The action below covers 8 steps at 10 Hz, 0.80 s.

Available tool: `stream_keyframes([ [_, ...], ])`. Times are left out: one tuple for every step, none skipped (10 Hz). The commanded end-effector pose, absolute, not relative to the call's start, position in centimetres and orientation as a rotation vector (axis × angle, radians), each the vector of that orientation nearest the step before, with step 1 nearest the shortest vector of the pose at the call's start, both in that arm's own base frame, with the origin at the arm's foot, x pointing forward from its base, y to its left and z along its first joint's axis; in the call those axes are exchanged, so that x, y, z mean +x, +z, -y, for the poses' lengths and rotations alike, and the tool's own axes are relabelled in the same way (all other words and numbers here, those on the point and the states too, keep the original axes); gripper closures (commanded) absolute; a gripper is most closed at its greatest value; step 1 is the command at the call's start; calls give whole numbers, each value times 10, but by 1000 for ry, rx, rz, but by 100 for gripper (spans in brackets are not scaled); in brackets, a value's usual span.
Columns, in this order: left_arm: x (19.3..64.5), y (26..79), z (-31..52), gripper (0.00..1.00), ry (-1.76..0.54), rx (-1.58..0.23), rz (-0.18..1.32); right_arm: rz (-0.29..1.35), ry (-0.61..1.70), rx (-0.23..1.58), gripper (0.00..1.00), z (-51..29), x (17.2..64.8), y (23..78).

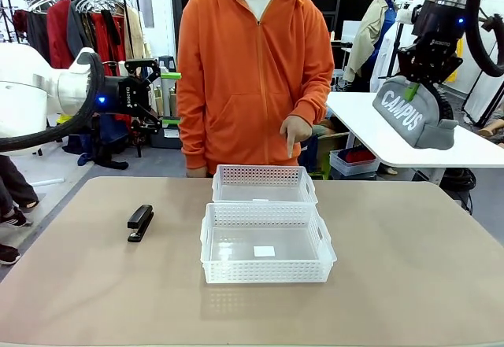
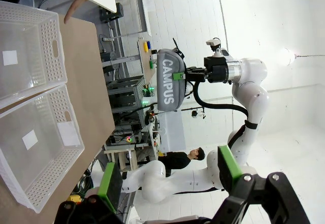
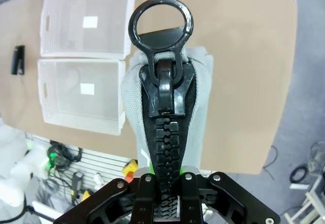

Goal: Distribute items into two baskets.
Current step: Move the picked Pencil pouch towards the Organizing basket indicated by the person, stopping as directed.

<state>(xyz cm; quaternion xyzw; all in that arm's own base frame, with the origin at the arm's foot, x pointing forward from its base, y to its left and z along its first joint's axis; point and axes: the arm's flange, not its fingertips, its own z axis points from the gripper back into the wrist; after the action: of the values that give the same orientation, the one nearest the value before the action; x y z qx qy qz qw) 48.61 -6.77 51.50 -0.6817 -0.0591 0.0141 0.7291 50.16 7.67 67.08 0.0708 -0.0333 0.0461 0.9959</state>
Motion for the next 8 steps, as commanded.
stream_keyframes([
  [484, 517, 67, 0, 34, -1504, 134, 92, 203, 136, 100, -76, 520, 678],
  [484, 517, 67, 0, 34, -1504, 134, 94, 263, 134, 100, -80, 532, 684],
  [484, 517, 67, 0, 34, -1504, 134, 94, 352, 143, 100, -84, 542, 688],
  [484, 517, 67, 0, 34, -1504, 134, 118, 440, 151, 100, -93, 550, 692],
  [484, 517, 67, 0, 34, -1504, 134, 159, 499, 127, 100, -98, 563, 698],
  [484, 517, 67, 0, 34, -1504, 134, 169, 566, 124, 100, -110, 570, 701],
  [484, 517, 67, 0, 34, -1504, 134, 170, 653, 110, 100, -118, 579, 704],
  [484, 517, 67, 0, 34, -1504, 134, 177, 758, 83, 100, -130, 585, 704],
])
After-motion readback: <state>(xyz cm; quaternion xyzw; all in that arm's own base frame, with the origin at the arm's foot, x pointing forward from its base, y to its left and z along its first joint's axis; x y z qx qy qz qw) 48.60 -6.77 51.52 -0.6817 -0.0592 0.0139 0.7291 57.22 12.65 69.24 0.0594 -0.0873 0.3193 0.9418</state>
